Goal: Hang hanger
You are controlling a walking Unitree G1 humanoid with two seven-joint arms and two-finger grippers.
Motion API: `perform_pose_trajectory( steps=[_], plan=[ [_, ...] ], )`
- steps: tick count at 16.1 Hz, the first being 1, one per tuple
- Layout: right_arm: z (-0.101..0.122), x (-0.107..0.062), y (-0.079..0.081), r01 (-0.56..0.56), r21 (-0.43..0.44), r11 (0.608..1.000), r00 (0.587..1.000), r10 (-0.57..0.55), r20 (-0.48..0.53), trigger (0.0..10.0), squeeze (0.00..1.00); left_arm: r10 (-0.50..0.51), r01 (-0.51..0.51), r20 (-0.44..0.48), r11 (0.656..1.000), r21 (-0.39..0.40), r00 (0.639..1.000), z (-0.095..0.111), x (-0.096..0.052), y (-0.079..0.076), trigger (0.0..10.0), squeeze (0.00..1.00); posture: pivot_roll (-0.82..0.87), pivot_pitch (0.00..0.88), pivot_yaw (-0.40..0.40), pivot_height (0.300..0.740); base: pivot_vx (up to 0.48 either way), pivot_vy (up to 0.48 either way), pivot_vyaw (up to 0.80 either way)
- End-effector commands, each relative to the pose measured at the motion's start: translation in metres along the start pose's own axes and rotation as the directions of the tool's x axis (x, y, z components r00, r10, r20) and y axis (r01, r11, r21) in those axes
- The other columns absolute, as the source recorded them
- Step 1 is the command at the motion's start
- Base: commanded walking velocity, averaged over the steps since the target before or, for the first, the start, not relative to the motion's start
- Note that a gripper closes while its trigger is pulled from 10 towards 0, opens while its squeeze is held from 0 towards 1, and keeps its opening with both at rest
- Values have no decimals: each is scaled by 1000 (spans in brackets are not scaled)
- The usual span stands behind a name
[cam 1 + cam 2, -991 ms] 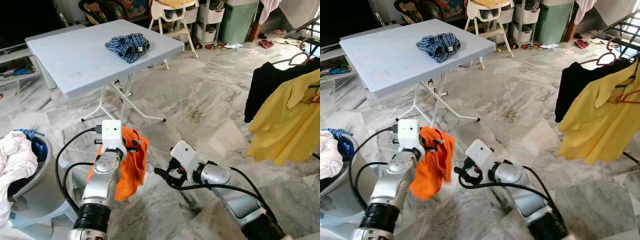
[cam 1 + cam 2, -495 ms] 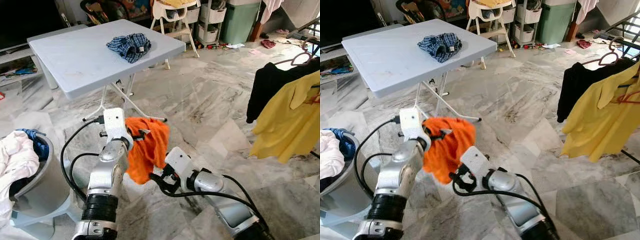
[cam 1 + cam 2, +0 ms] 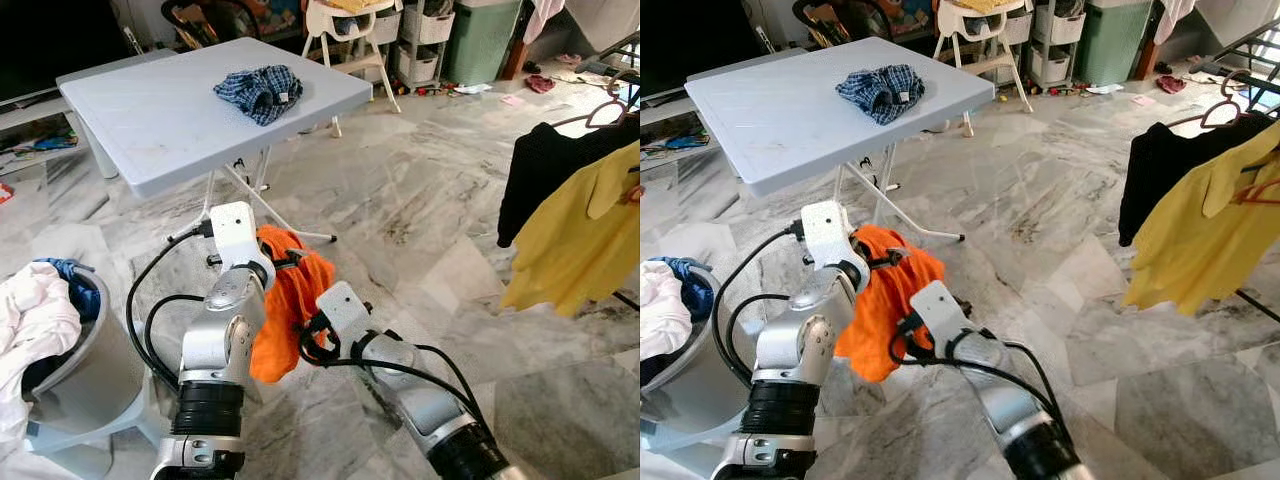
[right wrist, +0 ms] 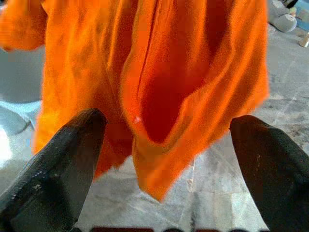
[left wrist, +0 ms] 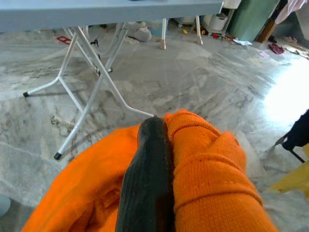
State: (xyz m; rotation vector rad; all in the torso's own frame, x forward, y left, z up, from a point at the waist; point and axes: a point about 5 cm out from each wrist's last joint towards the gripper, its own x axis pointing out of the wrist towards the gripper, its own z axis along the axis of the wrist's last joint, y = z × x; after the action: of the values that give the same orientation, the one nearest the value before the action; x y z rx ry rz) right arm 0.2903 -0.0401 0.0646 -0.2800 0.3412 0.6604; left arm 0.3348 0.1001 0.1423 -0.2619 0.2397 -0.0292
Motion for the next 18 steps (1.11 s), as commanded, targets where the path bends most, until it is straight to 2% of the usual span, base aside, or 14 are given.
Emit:
perform_pose_trajectory(
  steps=[1, 3, 4, 5, 8, 14, 18],
  plan=[
    [4, 3, -2, 15, 11, 1000, 1000, -15, 13, 10000, 0, -1, 1, 36, 1000, -3, 999, 12, -1, -3, 0, 0, -51, 0, 92, 740, 0, 0, 0],
    [2, 6, -5, 43, 24, 999, 999, -43, 13, 10000, 0, -11, 12, 28, 1000, -14, 1000, 12, -2, -5, 0, 0, -49, 0, 92, 740, 0, 0, 0],
    [2, 9, -10, 86, 71, 994, 996, -87, 21, 2863, 0, -21, 21, 27, 1000, -15, 999, 12, -4, -7, 0, 0, -46, 0, 91, 740, 0, 0, 0],
    [2, 10, -13, 104, 100, 990, 994, -107, 30, 0, 0, -26, 27, 24, 999, -20, 999, 12, -4, -8, 0, 0, -45, 0, 90, 740, 0, 0, 0],
    [5, 16, -25, 170, 114, 979, 984, -175, 33, 0, 0, -44, 45, 22, 998, -39, 999, 15, -6, -10, 0, 0, -33, 0, 87, 740, 0, 0, 0],
    [7, 25, -25, 167, 136, 977, 983, -175, 49, 0, 0, -117, 117, 6, 991, -63, 993, 14, -12, -21, 0, 0, -22, 0, 85, 740, 0, 0, 0],
    [6, 24, -36, 219, 164, 962, 970, -233, 67, 0, 0, -152, 151, -6, 986, -67, 988, 12, -13, -23, 0, 0, -24, 0, 86, 740, 0, 0, 0]
  ],
)
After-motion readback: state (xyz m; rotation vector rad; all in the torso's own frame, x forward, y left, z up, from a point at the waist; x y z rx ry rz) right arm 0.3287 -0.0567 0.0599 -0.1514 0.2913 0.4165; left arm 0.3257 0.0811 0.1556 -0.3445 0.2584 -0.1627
